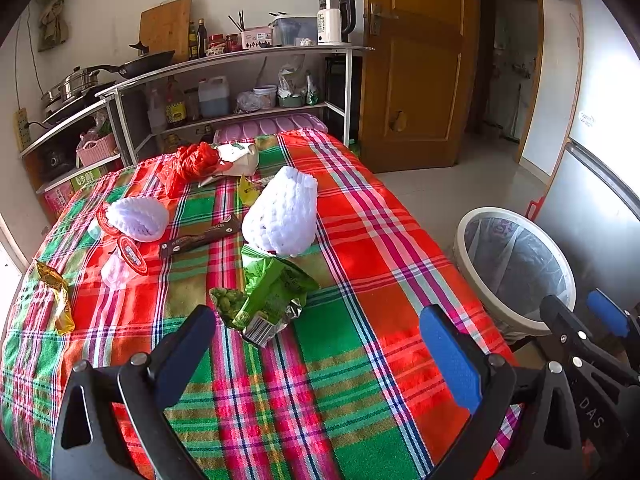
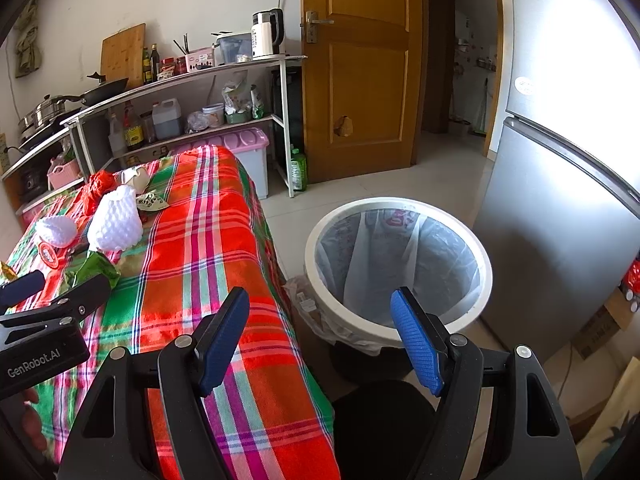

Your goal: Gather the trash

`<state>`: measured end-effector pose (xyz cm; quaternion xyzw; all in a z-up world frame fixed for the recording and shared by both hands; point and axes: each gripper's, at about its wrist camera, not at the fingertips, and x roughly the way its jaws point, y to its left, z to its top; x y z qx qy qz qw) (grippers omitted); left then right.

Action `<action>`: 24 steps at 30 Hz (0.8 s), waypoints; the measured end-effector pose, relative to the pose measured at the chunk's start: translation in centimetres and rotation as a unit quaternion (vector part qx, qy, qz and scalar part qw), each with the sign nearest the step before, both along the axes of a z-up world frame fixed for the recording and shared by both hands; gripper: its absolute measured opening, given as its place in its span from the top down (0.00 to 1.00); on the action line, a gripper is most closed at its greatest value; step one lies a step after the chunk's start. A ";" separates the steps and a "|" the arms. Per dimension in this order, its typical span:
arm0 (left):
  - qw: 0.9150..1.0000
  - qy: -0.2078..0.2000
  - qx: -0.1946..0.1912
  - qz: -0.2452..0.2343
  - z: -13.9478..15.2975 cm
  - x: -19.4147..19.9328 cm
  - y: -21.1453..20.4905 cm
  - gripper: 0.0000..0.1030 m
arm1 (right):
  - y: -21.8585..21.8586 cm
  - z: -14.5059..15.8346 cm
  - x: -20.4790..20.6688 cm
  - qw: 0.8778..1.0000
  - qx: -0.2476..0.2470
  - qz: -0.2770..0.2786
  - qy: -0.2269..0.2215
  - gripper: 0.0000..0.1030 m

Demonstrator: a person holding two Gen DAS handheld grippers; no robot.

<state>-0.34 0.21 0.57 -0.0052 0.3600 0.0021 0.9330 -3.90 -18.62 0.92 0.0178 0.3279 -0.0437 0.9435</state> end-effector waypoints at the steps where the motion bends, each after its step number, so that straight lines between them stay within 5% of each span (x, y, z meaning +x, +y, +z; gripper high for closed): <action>1: 1.000 0.000 0.000 -0.001 0.0 0.0 0.0 0.00 | -0.1 0.0 0.0 1.000 0.000 -0.001 0.000 0.29; 24: 1.000 0.000 0.002 0.000 0.1 0.0 -0.1 0.00 | -0.1 -0.1 -0.2 1.000 0.000 -0.003 0.000 0.29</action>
